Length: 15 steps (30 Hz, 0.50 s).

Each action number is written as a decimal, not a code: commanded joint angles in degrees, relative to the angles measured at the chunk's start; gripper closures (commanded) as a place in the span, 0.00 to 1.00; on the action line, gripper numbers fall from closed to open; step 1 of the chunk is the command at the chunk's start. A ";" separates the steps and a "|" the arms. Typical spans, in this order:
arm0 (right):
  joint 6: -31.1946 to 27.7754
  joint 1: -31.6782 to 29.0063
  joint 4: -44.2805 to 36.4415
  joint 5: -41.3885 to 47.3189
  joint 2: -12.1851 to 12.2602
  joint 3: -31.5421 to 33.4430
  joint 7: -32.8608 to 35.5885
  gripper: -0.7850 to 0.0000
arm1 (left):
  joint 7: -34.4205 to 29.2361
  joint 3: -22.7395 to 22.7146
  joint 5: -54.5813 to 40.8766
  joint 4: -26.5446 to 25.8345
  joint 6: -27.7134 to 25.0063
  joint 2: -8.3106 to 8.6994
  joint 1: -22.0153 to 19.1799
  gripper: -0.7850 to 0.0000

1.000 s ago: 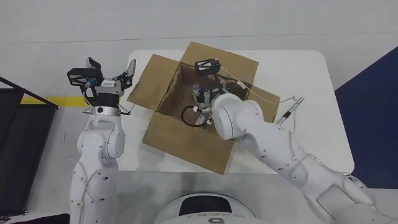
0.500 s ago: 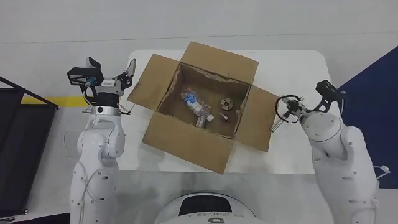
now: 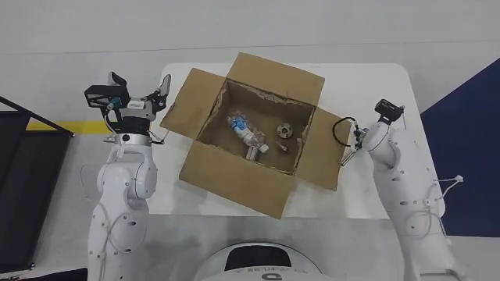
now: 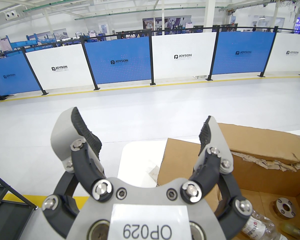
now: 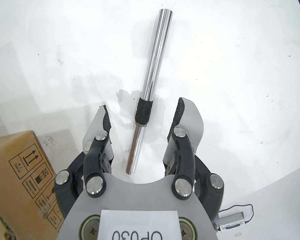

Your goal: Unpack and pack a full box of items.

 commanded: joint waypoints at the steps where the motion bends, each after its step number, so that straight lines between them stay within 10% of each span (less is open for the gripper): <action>1: -1.19 1.63 2.84 -0.55 -0.42 0.51 1.22 0.44 | 0.00 0.00 0.00 0.00 0.00 0.00 0.00 0.00; 15: -8.60 7.90 12.61 -10.31 -4.72 3.34 8.64 0.71 | 0.00 0.00 0.00 0.00 0.00 0.00 0.00 0.00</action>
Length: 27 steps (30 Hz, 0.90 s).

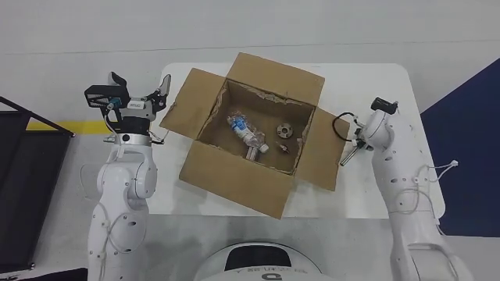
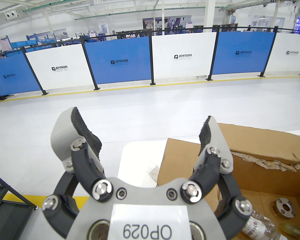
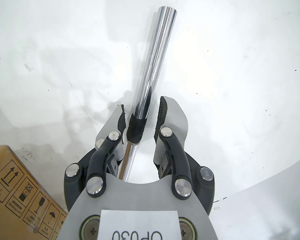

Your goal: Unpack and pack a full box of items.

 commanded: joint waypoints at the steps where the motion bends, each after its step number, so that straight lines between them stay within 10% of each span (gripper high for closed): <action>1: -0.83 0.16 0.74 -1.27 -0.75 1.08 0.86 0.76 | 0.00 0.00 0.00 0.00 0.00 0.00 0.00 0.00; 6: -3.07 0.22 1.48 -4.80 -2.78 4.14 3.10 1.00 | 0.00 0.00 0.00 0.00 0.00 0.00 0.00 0.00; 27: 0.84 -16.35 -31.18 8.29 -10.04 21.18 -2.28 1.00 | 0.00 0.00 0.00 0.00 0.00 0.00 0.00 0.00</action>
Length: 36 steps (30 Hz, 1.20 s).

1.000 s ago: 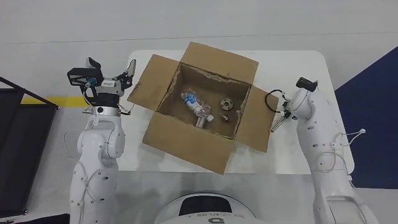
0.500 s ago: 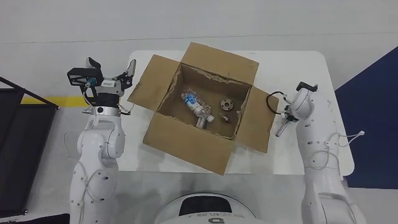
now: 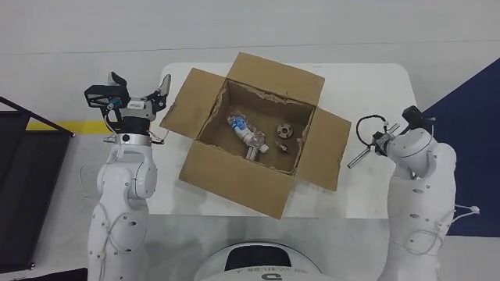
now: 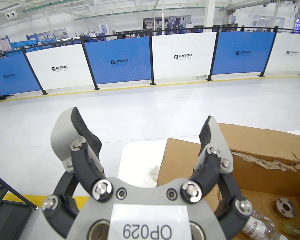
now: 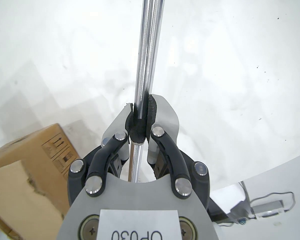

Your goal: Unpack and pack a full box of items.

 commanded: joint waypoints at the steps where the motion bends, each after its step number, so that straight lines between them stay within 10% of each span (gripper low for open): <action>1: 0.04 -2.65 -5.28 5.34 -0.31 1.14 -3.27 1.00 | 0.00 0.00 0.00 0.00 0.00 0.00 0.00 0.00; 9: -16.52 -14.08 -21.24 37.08 -1.98 4.53 -19.40 1.00 | 0.00 0.00 0.00 0.00 0.00 0.00 0.00 0.00; 14: -26.23 -16.14 -28.88 39.53 -1.92 -2.40 -22.45 1.00 | 0.00 0.00 0.00 0.00 0.00 0.00 0.00 0.00; 21: -30.62 -8.11 -29.93 19.92 -0.97 -20.37 -19.14 1.00 | 0.00 0.00 0.00 0.00 0.00 0.00 0.00 0.00; 36: -36.36 13.44 3.35 -19.58 -1.73 -51.49 -6.51 1.00 | 0.00 0.00 0.00 0.00 0.00 0.00 0.00 0.00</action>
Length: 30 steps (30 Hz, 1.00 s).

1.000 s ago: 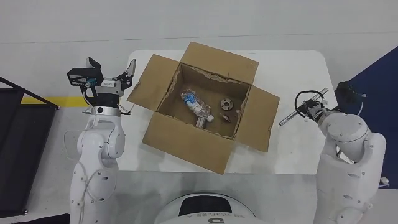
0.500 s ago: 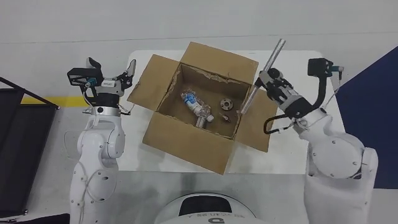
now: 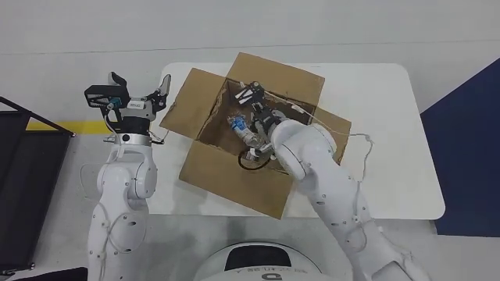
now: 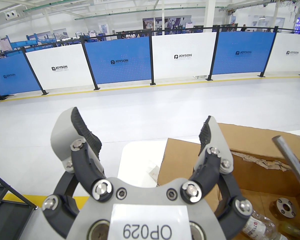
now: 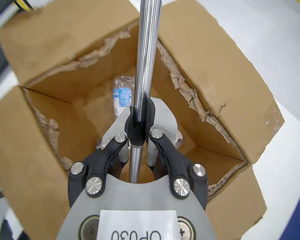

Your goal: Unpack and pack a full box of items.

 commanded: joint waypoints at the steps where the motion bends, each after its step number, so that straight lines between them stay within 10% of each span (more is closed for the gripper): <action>1: 0.57 1.41 3.61 -2.47 -0.26 -1.58 0.86 1.00 | 0.00 0.00 0.00 0.00 0.00 0.00 0.00 0.00; 6: 2.59 3.98 8.37 -3.51 -1.07 -3.79 1.87 0.93 | 0.00 0.00 0.00 0.00 0.00 0.00 0.00 0.00; 7: 3.25 4.30 8.68 -3.53 -1.21 -3.92 1.98 0.74 | 0.00 0.00 0.00 0.00 0.00 0.00 0.00 0.00; 8: 4.65 4.47 8.78 -3.22 -1.34 -3.63 1.70 0.22 | 0.00 0.00 0.00 0.00 0.00 0.00 0.00 0.00; 9: 5.79 4.54 8.67 -2.72 -1.45 -3.27 1.19 0.00 | 0.00 0.00 0.00 0.00 0.00 0.00 0.00 0.00; 20: 7.34 3.85 7.13 -1.43 -1.36 -1.60 -0.35 0.00 | 0.00 0.00 0.00 0.00 0.00 0.00 0.00 0.00; 30: 1.67 -26.52 -15.23 22.71 2.62 31.86 -20.20 0.00 | 0.00 0.00 0.00 0.00 0.00 0.00 0.00 0.00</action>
